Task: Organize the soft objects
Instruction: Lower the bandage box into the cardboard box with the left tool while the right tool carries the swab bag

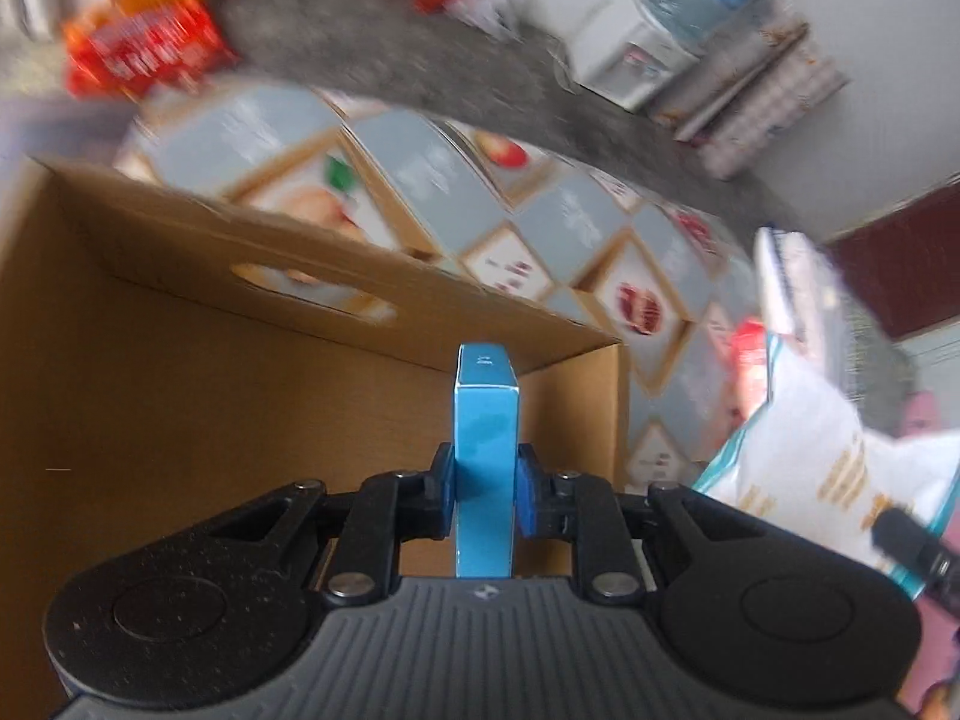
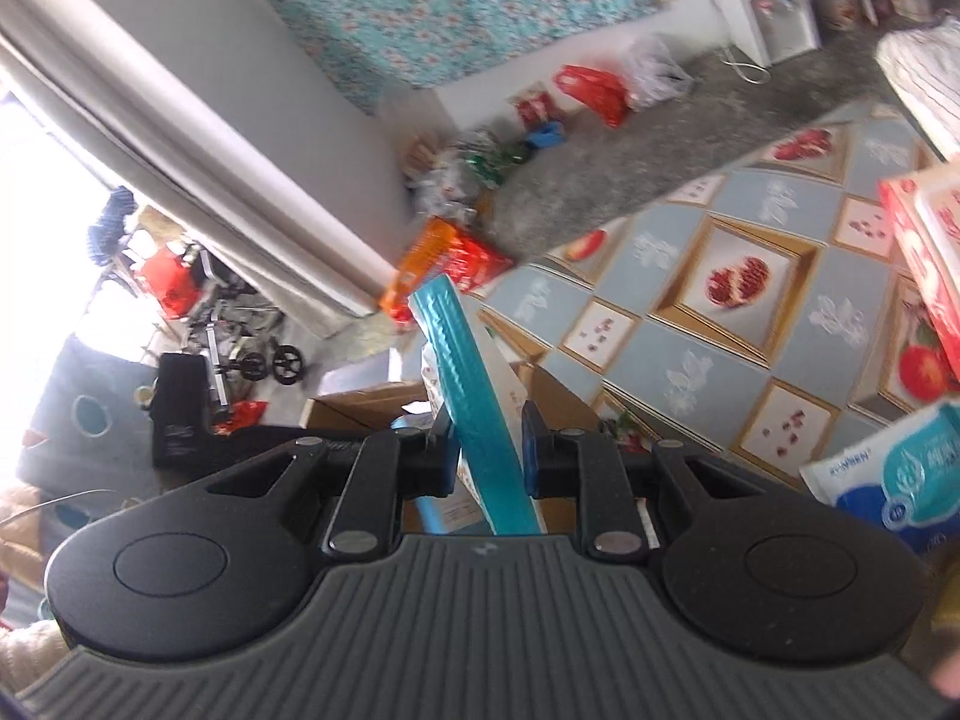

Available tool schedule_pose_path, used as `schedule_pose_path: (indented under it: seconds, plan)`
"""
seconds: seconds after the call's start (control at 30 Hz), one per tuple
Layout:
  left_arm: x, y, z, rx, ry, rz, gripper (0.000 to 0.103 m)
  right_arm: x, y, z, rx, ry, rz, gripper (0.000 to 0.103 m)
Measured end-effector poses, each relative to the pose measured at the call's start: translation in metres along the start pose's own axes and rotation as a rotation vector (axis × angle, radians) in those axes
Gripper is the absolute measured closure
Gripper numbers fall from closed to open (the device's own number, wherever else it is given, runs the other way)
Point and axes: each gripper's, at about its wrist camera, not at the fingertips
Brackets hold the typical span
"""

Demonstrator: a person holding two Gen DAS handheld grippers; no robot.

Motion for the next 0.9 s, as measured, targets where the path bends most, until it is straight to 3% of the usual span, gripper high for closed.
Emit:
schedule_pose_path:
  seconds: [0.03,0.17,0.37,0.5,0.63,0.77,0.9]
  plan:
    - [-0.011,0.001,0.005,-0.003,-0.017,0.007,0.081,0.0,-0.001,-0.002,-0.004,-0.014,-0.002,0.084]
    - [-0.042,0.0,0.017,-0.006,0.116,0.066,0.073,-0.001,-0.003,-0.01,-0.011,-0.053,-0.011,0.084]
    - [-0.04,-0.007,0.029,-0.004,0.175,0.057,0.069,-0.001,-0.002,-0.016,-0.028,-0.073,-0.02,0.083]
    - [-0.046,-0.008,0.029,-0.007,0.153,0.09,0.071,0.0,-0.004,-0.015,-0.028,-0.074,-0.026,0.083]
    - [-0.054,-0.005,0.022,-0.035,0.146,0.057,0.07,0.004,-0.009,-0.011,-0.025,-0.077,-0.027,0.083]
    - [-0.057,-0.004,0.022,-0.028,0.08,0.063,0.071,0.002,-0.015,-0.013,-0.04,-0.085,-0.018,0.083]
    - [-0.055,-0.006,0.015,-0.066,0.103,0.063,0.07,0.002,-0.02,-0.015,-0.062,-0.069,-0.032,0.083]
Point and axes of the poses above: each gripper's, at about its wrist camera, not at the fingertips, and x roughly against the way its jaws point, z to its left, y to its top, and after that the axes turned 9 degrees about -x, right-handed
